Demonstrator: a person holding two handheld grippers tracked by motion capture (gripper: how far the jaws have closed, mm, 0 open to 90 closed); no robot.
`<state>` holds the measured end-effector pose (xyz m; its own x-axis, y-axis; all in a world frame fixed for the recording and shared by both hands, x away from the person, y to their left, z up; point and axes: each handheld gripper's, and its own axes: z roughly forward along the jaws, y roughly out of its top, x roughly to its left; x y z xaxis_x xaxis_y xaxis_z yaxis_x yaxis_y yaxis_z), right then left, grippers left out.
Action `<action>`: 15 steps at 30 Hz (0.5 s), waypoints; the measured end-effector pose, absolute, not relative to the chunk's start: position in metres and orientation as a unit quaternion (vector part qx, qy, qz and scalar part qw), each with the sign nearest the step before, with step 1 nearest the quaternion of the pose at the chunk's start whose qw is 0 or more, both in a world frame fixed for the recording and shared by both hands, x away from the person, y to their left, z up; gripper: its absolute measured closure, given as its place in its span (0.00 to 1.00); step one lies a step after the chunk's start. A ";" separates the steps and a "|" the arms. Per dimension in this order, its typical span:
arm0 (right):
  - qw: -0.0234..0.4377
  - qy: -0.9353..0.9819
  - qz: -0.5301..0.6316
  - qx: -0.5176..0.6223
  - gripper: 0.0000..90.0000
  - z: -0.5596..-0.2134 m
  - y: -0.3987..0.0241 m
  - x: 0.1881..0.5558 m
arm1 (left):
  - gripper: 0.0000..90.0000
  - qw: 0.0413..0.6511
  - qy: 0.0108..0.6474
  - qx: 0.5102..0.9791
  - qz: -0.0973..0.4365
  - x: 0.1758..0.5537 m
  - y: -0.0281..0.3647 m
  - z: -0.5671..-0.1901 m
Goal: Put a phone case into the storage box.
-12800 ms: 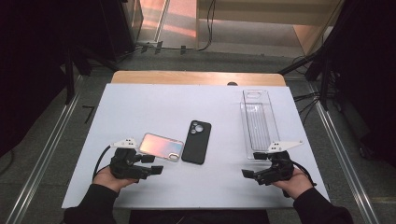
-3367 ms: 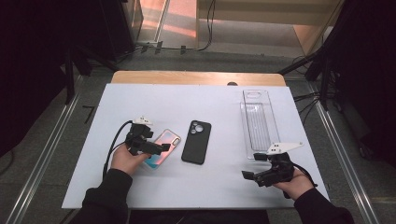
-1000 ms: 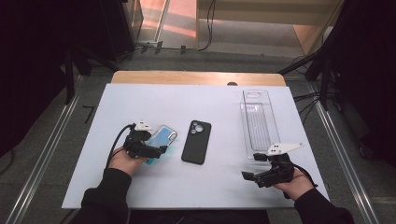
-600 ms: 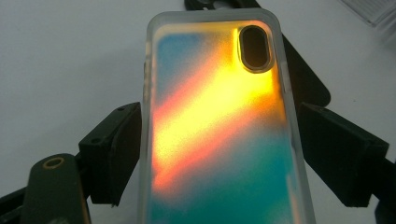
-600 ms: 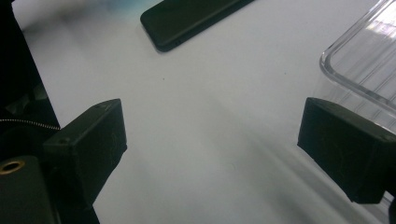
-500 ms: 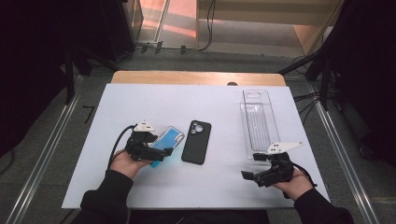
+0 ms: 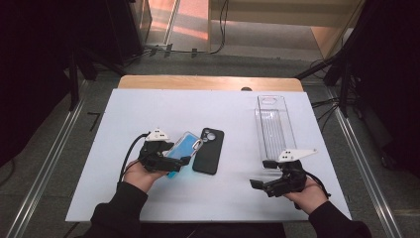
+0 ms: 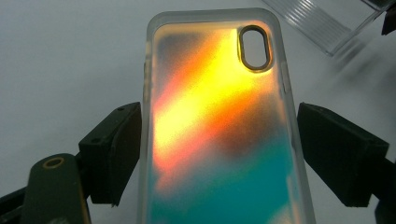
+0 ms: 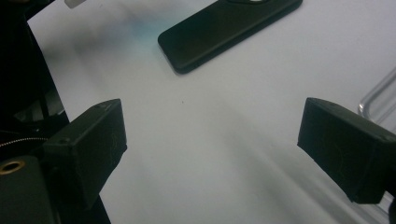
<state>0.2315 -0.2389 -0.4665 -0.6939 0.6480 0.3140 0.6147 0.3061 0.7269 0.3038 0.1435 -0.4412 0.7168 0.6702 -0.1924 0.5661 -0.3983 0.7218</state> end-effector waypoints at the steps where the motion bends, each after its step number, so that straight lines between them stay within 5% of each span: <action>1: 0.020 0.808 0.441 0.390 0.07 -0.465 -0.237 0.232 | 0.19 0.406 0.369 0.833 0.069 0.303 0.142 -0.441; 15: 0.035 0.801 0.448 0.396 0.07 -0.445 -0.219 0.238 | 0.19 0.459 0.368 0.801 0.111 0.295 0.116 -0.441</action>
<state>0.2375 -0.2188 -0.4449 -0.6838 0.6661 0.2981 0.6027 0.2852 0.7453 0.2951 0.1158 -0.4406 0.7050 0.6911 -0.1590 0.4868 -0.3085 0.8172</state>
